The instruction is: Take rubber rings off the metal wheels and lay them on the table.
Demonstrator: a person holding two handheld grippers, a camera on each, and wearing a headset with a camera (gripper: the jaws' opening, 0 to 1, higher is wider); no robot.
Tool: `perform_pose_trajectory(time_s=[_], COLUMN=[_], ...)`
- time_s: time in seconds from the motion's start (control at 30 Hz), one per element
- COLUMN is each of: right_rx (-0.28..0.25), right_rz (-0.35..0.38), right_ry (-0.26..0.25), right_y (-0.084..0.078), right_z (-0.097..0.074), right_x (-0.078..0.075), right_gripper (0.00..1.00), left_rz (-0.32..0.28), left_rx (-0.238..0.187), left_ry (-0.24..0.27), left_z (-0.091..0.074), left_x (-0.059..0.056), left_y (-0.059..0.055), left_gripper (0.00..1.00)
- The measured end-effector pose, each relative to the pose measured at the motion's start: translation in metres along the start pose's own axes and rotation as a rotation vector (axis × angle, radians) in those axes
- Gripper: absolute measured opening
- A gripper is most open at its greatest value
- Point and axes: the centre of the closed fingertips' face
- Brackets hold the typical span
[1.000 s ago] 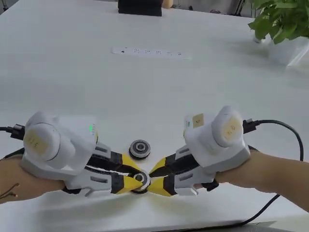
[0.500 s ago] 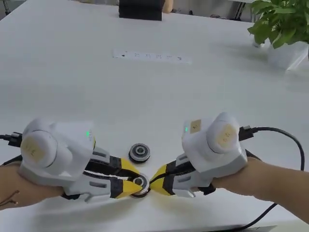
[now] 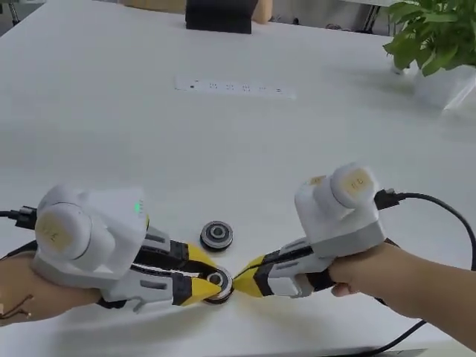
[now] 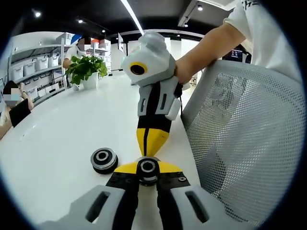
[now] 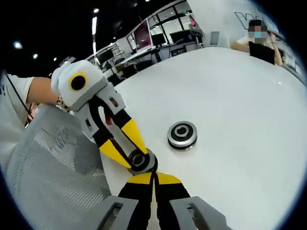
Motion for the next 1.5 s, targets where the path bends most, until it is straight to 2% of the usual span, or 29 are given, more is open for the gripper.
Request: perform_pose_trajectory(time_s=[0.2,0.43,0.57,0.7,1.0,1.5], right_rx=[-0.028,-0.065,-0.067,-0.085,-0.084,-0.092], right_rz=[0.088,0.277,0.298,0.356,0.383,0.398], right_ry=[0.022,0.092,0.100,0.128,0.133,0.156], right_y=[0.001,0.002,0.002,0.007,0.009,0.013], right_z=[-0.001,-0.005,-0.007,-0.009,-0.008,-0.008], right_x=[-0.001,0.001,0.001,0.006,0.009,0.013], right_gripper=[0.00,0.00,0.00,0.00,0.00,0.00], left_rz=[-0.006,-0.002,0.003,0.000,0.004,-0.001], left_rx=[-0.011,-0.015,-0.011,-0.020,-0.016,-0.019], left_ry=[0.008,0.001,0.001,0.003,0.018,0.015], left_z=[0.000,0.000,0.001,0.001,0.002,0.003], left_x=[0.000,0.000,0.000,0.000,0.000,0.000], left_y=[0.000,0.000,0.001,0.001,0.001,0.001], left_gripper=[0.08,0.08,0.08,0.08,0.08,0.08])
Point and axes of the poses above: the centre of the closed fingertips' face, and the gripper's own axes: z roughly forward along the fingers, x roughly to its left, y roughly out of its top
